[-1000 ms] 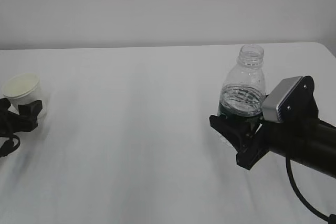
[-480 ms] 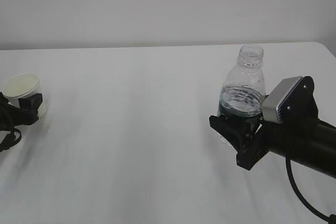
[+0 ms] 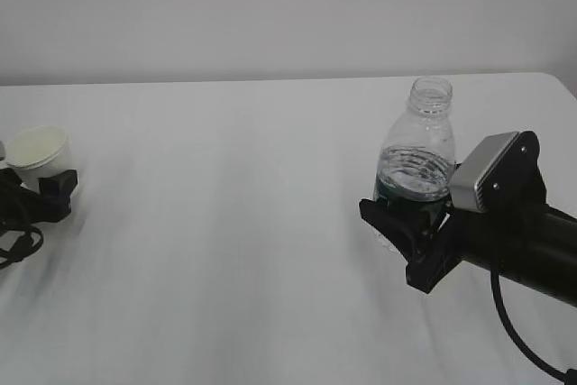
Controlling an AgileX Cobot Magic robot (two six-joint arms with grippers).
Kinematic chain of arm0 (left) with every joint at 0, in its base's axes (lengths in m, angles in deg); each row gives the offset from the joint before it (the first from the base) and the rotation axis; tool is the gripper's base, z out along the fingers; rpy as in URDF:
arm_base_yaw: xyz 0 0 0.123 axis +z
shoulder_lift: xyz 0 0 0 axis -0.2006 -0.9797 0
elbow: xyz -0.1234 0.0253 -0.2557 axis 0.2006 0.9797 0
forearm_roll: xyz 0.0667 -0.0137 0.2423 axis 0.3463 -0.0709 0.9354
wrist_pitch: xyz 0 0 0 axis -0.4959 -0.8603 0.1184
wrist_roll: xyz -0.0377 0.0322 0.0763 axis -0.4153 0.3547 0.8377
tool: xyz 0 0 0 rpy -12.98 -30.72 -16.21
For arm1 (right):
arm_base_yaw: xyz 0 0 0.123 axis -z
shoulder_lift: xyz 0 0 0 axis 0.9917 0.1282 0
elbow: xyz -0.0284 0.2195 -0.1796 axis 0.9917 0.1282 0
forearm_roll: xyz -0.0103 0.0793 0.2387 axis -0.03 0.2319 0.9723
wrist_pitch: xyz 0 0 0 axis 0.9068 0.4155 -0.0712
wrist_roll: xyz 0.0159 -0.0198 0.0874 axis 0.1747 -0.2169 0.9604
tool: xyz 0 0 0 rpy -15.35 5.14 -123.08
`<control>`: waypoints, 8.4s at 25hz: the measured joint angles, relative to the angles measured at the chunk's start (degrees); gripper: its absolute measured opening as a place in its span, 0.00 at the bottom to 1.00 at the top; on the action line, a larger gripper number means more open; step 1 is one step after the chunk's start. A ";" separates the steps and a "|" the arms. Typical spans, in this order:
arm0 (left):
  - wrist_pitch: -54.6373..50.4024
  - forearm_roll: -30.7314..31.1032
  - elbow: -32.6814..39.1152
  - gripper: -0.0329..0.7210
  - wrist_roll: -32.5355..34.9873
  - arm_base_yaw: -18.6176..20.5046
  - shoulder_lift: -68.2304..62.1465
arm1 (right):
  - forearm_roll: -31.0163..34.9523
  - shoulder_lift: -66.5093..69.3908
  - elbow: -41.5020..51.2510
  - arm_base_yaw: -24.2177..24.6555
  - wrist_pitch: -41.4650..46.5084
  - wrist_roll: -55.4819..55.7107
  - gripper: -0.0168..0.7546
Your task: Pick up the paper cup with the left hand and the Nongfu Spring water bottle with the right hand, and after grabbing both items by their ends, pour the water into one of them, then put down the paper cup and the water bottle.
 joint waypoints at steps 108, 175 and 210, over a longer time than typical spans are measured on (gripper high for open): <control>0.10 46.66 3.15 0.65 -11.65 -3.11 10.73 | -0.23 -0.08 0.00 0.00 0.00 -2.34 0.62; 0.10 43.09 3.34 0.65 -13.81 -38.12 15.83 | -5.72 -0.08 -3.23 0.00 0.00 -9.52 0.62; -0.85 40.54 3.34 0.65 -11.90 -38.12 15.83 | -10.71 3.22 -12.04 -3.23 6.20 -23.11 0.62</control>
